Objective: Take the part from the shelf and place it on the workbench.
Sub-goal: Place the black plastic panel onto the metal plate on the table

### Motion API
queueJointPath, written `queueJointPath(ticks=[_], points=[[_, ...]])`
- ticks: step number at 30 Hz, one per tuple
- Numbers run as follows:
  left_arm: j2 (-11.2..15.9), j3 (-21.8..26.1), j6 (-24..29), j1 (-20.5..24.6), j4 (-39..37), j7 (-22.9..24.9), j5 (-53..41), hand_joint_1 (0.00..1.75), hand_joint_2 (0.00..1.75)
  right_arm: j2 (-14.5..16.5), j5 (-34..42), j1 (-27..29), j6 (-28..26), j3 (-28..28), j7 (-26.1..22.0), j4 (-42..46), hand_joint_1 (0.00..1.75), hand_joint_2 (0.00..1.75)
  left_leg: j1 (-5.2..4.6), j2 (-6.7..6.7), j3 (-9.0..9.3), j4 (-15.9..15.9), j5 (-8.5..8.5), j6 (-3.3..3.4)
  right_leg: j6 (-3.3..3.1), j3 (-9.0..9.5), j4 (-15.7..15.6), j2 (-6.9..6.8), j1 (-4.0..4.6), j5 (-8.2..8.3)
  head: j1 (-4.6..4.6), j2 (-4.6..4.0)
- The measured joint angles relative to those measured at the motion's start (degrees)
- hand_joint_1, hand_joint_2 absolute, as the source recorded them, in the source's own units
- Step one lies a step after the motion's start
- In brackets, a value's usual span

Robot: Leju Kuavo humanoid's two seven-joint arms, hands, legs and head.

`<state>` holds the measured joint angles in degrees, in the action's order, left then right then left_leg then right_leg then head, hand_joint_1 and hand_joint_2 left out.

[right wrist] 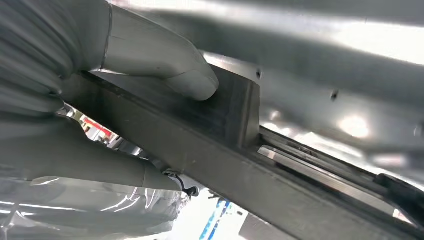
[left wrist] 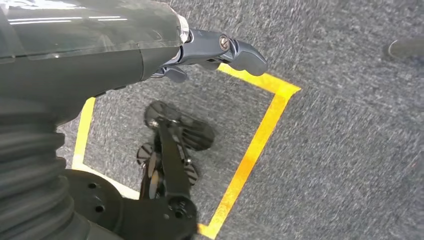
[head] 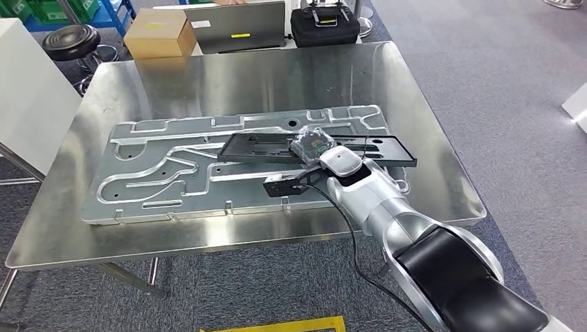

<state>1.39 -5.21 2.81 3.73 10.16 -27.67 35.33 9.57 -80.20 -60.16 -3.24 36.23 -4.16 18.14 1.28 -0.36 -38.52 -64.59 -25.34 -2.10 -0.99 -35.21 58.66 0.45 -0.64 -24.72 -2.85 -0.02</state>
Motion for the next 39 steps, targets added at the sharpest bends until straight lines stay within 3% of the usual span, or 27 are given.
queueJointPath(ticks=[2,6,8,10,11,12,13,16,17,19,21,23,26,27,28,29,30,32,36,38,39], points=[[0.0,0.0,0.0,0.0,0.0,-0.1,0.0,0.0,1.75,0.0,-0.1,0.2,0.0,0.3,0.1,-0.5,1.75,1.75,-0.19,-0.05,2.44,5.3,1.66,0.54,0.49,0.02,0.2,0.14,0.19,-0.26,0.01,0.0],[0.0,0.0,0.0,0.0,0.0,-0.1,0.0,0.0,1.75,-0.1,-0.1,0.2,-0.1,0.6,0.2,-1.1,1.75,1.75,-0.24,0.05,3.02,6.4,1.77,1.83,1.74,0.0,0.5,0.21,0.16,-0.73,0.01,0.0],[0.0,0.0,0.0,0.1,0.0,-0.1,0.0,0.0,1.75,-0.2,-0.1,0.2,0.0,0.7,0.1,-1.4,1.75,1.75,-0.02,0.22,3.31,6.8,1.95,2.46,2.17,-1.75,4.6,0.1,0.06,-3.29,0.02,0.0],[0.0,0.1,0.0,0.1,0.0,-0.4,0.0,0.0,1.75,-0.4,-0.5,0.5,-0.1,0.9,0.1,-1.7,1.75,1.75,-0.12,0.27,3.33,6.9,1.92,2.75,2.42,-5.26,11.9,0.04,-0.04,-6.72,0.01,0.0],[0.0,0.1,-0.1,0.0,0.0,-0.6,0.0,0.0,1.75,-0.5,-0.9,0.9,-0.2,1.1,0.1,-1.9,1.75,1.75,-0.16,0.27,3.36,6.8,1.89,2.82,2.52,-6.66,14.8,0.02,-0.09,-7.55,0.01,0.0],[0.0,0.1,-0.1,0.0,0.0,-0.9,0.0,0.0,1.75,-0.5,-1.5,1.2,-0.4,1.3,0.1,-2.0,1.75,1.75,-0.18,0.26,3.41,6.8,1.86,2.83,2.55,-7.14,15.7,0.0,-0.12,-7.3,0.01,0.0],[0.0,0.1,-0.2,-0.1,0.0,-1.2,0.0,0.0,1.75,-0.6,-2.0,1.4,-0.6,1.6,0.1,-2.1,1.31,1.31,-0.19,0.25,3.5,6.8,1.83,2.82,2.5,-6.49,14.3,-0.04,-0.13,-6.01,0.01,0.0],[-0.1,0.1,-0.2,0.0,0.0,-1.9,0.0,0.0,1.75,-0.8,-3.0,1.7,-1.3,2.3,0.2,-2.2,0.0,0.0,-0.3,0.18,3.75,6.6,1.62,2.46,1.79,-0.94,3.2,-0.15,0.07,-1.03,0.02,0.0],[-0.1,0.1,-0.1,0.0,0.0,-2.0,0.0,0.0,1.75,-0.9,-3.1,2.0,-1.7,2.4,0.2,-2.3,0.0,0.0,-0.37,0.13,3.77,6.5,1.56,2.19,1.54,0.21,0.9,-0.15,0.22,-0.4,0.01,0.0],[-0.2,0.1,0.4,0.1,0.0,-2.2,0.0,0.0,0.87,-0.9,-3.1,2.6,-2.7,2.7,0.2,-2.4,0.0,0.0,-0.48,0.06,3.83,6.6,1.53,1.54,1.11,0.68,-0.3,-0.1,0.56,-0.29,0.01,0.0],[-0.2,0.1,0.8,0.1,0.0,-2.3,0.0,0.0,0.0,-1.0,-2.7,3.1,-4.2,2.9,0.2,-2.5,0.0,0.0,-0.39,0.05,3.82,6.4,1.25,0.92,0.5,0.91,-0.7,-0.08,0.34,0.04,0.01,0.0],[-0.2,0.1,1.1,0.2,0.0,-2.6,0.0,0.0,0.0,-1.1,-2.0,3.4,-6.3,2.9,0.1,-2.5,0.0,0.0,-0.26,0.07,2.46,3.0,-1.01,0.39,-0.1,1.17,-1.3,-0.12,-0.01,0.41,0.01,0.0],[-0.2,0.1,1.5,0.2,0.0,-2.5,0.0,0.0,0.0,-1.2,0.5,4.4,-11.5,2.4,-1.6,-2.5,0.0,0.0,-0.06,0.09,-2.05,-7.5,-6.1,-0.26,-0.35,1.11,-1.3,-0.14,0.0,0.45,0.01,0.0],[-0.2,0.1,1.5,0.1,0.0,-2.4,0.0,0.0,0.0,-1.3,1.7,4.9,-13.3,1.9,-2.9,-2.5,0.0,0.0,0.0,0.1,-2.73,-9.2,-6.39,-0.43,-0.34,1.08,-1.2,-0.14,0.0,0.45,0.01,0.0],[-0.2,0.1,1.6,0.1,0.0,-2.2,0.0,0.0,0.0,-1.3,3.3,5.2,-15.0,1.2,-4.5,-2.3,0.0,0.0,0.07,0.12,-2.39,-8.7,-5.58,-0.55,-0.3,1.07,-1.2,-0.14,-0.03,0.43,0.01,0.0],[-0.2,0.1,1.6,0.2,0.0,-1.9,0.0,0.0,0.0,-1.3,5.0,5.5,-16.6,0.2,-6.4,-2.0,0.0,0.0,0.16,0.14,-0.98,-5.9,-3.84,-0.62,-0.18,1.06,-1.0,-0.13,-0.07,0.35,0.01,0.0],[-0.2,0.1,1.7,0.3,0.0,-1.7,0.0,0.0,0.0,-1.3,7.0,5.6,-18.2,-1.0,-8.6,-1.6,0.0,0.0,0.27,0.16,1.01,-1.9,-1.97,-0.64,0.03,1.03,-0.8,-0.13,-0.11,0.22,0.01,0.0],[-0.1,0.1,1.7,0.7,0.0,-1.3,0.0,0.0,0.0,-1.3,11.7,5.7,-21.3,-3.9,-14.1,-0.1,0.0,0.0,0.15,0.1,4.24,4.5,0.08,-0.18,0.65,0.8,-0.2,-0.09,0.06,-0.06,0.01,0.0],[-0.1,0.1,1.5,1.0,0.0,-0.8,0.0,0.0,0.0,-1.4,21.8,8.1,-25.0,-9.3,-24.6,6.9,0.0,0.0,-0.05,-0.04,4.81,6.1,0.28,1.58,1.93,0.61,-0.1,-0.08,0.15,-0.16,0.01,0.0],[-0.1,0.1,1.4,1.1,0.1,-0.7,0.0,0.0,0.0,-2.1,26.8,10.9,-25.6,-11.6,-27.0,13.7,0.0,0.0,0.06,0.0,4.85,6.5,0.55,2.36,2.47,-0.67,2.7,-0.12,-0.02,-2.13,0.01,0.0],[-0.1,0.1,1.4,1.1,0.1,-0.6,0.0,0.0,0.0,-2.6,28.8,12.5,-25.8,-12.5,-27.5,17.7,0.0,0.0,0.04,0.01,4.84,6.5,0.58,2.63,2.63,-2.13,5.9,-0.15,-0.09,-3.88,0.01,0.0]])
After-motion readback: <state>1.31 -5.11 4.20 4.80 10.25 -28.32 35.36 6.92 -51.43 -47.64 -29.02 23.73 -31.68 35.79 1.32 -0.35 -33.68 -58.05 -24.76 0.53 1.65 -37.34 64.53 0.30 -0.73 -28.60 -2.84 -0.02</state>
